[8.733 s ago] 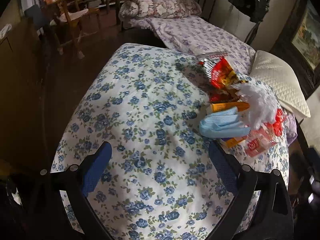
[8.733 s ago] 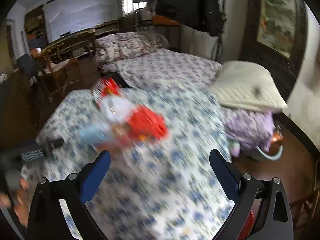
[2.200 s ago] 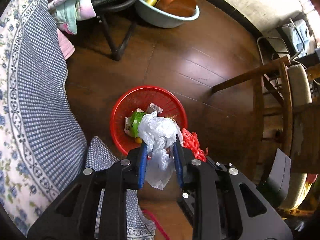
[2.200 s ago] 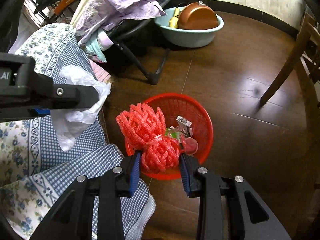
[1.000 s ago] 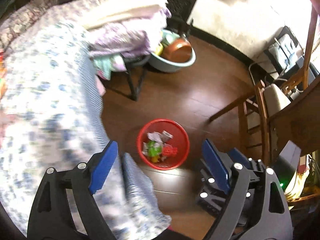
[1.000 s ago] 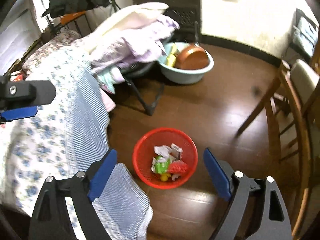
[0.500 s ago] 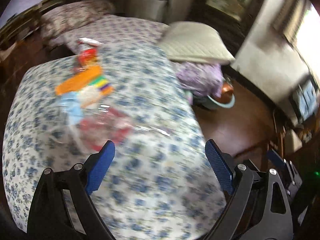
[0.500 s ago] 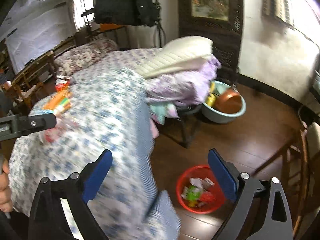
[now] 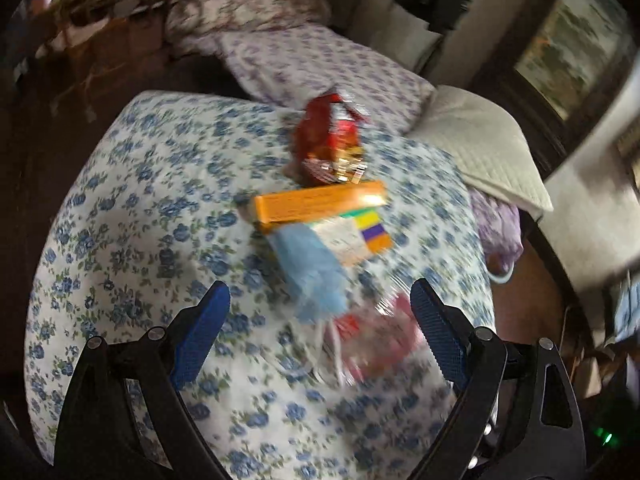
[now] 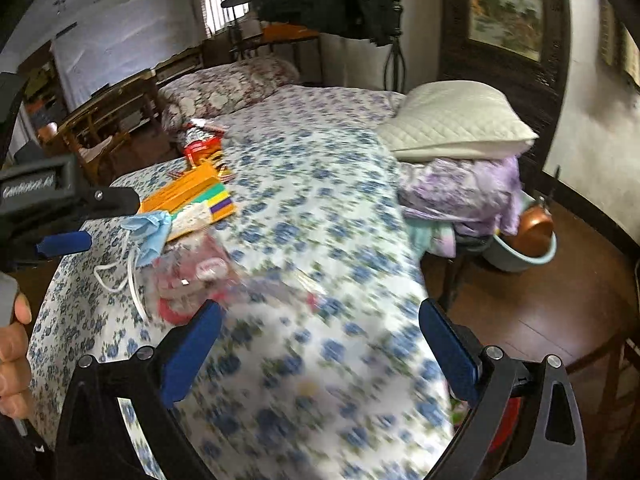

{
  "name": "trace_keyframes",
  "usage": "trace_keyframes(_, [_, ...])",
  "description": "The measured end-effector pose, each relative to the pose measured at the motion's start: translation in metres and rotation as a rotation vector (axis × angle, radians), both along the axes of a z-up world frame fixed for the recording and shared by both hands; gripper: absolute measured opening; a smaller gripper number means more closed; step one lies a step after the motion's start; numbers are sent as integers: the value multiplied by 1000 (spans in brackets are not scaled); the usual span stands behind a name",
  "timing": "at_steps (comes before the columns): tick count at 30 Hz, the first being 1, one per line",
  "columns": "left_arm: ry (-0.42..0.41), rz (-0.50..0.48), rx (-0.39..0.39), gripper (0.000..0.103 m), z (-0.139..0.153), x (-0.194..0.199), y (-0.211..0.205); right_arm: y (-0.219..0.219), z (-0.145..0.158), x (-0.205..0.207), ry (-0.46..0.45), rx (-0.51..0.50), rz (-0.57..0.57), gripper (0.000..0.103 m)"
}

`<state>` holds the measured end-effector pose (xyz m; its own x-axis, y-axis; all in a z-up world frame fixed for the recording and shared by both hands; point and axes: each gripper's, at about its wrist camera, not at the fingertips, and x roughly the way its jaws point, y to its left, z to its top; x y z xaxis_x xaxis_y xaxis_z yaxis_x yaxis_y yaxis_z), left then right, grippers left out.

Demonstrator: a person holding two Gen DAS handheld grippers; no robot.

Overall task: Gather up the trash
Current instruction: 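Move both empty grippers back over the bed, then grasp the blue face mask with the left gripper while the right grasps the clear printed plastic bag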

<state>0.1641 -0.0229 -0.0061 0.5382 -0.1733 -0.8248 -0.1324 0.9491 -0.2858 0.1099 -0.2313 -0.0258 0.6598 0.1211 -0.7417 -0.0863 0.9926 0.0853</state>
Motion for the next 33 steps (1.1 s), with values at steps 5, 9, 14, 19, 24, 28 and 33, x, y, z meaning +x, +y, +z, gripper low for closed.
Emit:
trace_keyframes(5, [72,0,12,88,-22,16,4,9,-14,2,23,28,30,97])
trace_keyframes(9, [122,13,-29,88,-36,22,7,3,-17,-3,33,66,29,97])
trace_keyframes(14, [144,9,-45,80,-46,23,9,-4,-16,-8,32,106,26,97])
trace_keyframes(19, [122,-19,-25,43,-43,20,18,-5,-12,-14,14,104,27,97])
trace_keyframes(24, [67,-23,48,31,-24,3,28,0,-12,-15,11,83,37,97])
trace_keyframes(28, [3,-38,81,31,-6,-4,27,13,-9,-11,7,29,72,97])
trace_keyframes(33, [-23,-35,61,31,4,-5,28,34,-7,5,34,-21,143,97])
